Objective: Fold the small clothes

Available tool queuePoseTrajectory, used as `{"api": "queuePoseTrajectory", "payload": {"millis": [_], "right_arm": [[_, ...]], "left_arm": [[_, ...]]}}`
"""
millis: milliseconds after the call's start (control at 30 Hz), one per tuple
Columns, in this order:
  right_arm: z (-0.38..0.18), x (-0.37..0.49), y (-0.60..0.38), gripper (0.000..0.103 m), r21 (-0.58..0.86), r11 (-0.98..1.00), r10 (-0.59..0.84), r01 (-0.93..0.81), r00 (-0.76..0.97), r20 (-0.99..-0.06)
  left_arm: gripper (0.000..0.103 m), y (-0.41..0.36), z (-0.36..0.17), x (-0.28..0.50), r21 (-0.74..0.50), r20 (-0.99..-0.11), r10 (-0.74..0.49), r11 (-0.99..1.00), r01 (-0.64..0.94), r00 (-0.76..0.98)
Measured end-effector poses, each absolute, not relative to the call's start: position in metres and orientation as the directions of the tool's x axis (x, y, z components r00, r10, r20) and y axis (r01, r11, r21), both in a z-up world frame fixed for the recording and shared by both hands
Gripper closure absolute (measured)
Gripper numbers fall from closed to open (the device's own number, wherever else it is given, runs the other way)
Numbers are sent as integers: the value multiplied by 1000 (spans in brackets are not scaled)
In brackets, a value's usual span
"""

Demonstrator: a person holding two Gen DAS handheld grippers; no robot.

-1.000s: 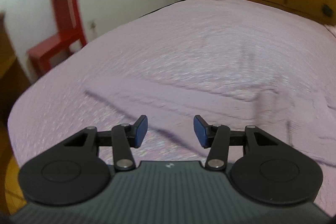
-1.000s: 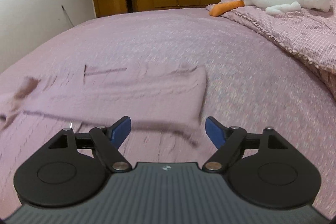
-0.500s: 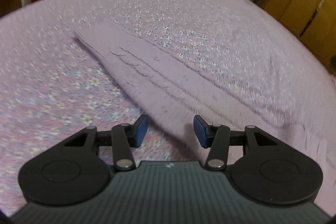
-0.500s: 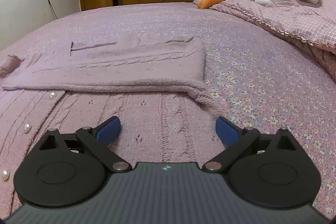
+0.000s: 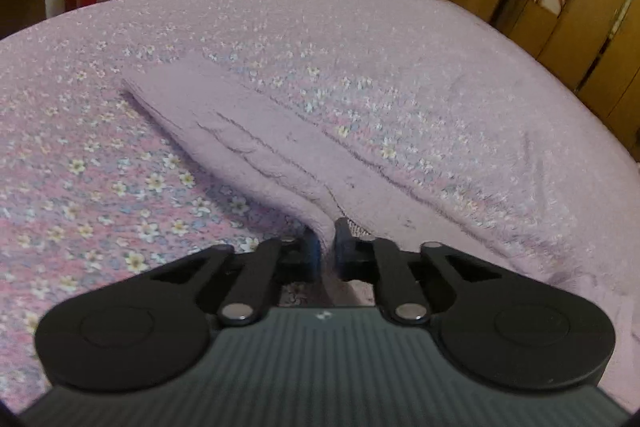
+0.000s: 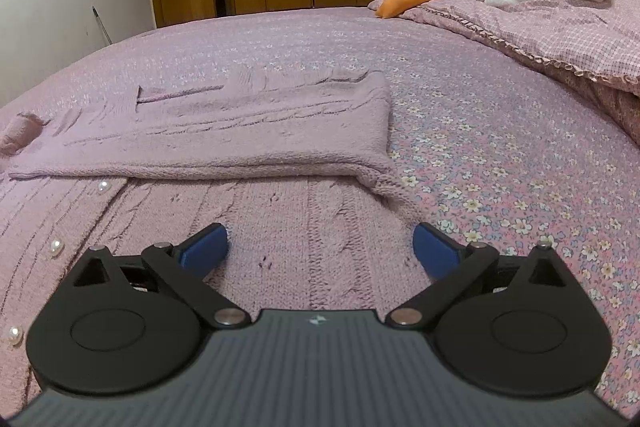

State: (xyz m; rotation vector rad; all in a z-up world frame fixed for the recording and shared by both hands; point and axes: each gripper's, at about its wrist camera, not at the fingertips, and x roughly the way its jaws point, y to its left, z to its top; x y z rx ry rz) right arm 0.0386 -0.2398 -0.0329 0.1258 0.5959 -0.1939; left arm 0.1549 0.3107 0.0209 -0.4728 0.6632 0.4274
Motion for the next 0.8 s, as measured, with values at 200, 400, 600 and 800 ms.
{"api": "queuePoseTrajectory", "payload": {"millis": [200, 400, 600, 800], "right_arm": [[-32, 40, -240, 0, 60, 975, -142, 214, 806, -574], [-32, 41, -240, 0, 68, 975, -136, 213, 806, -576], [-13, 41, -246, 0, 127, 964, -110, 234, 783, -612], [14, 28, -255, 0, 158, 964, -84, 216, 803, -590]], "left_arm": [[95, 294, 66, 121, -256, -549, 245, 861, -440, 799], [95, 262, 111, 100, -273, -457, 193, 898, -344, 868], [95, 218, 147, 85, -253, -378, 139, 936, -246, 915], [95, 154, 164, 78, -206, -333, 47, 971, -121, 942]]}}
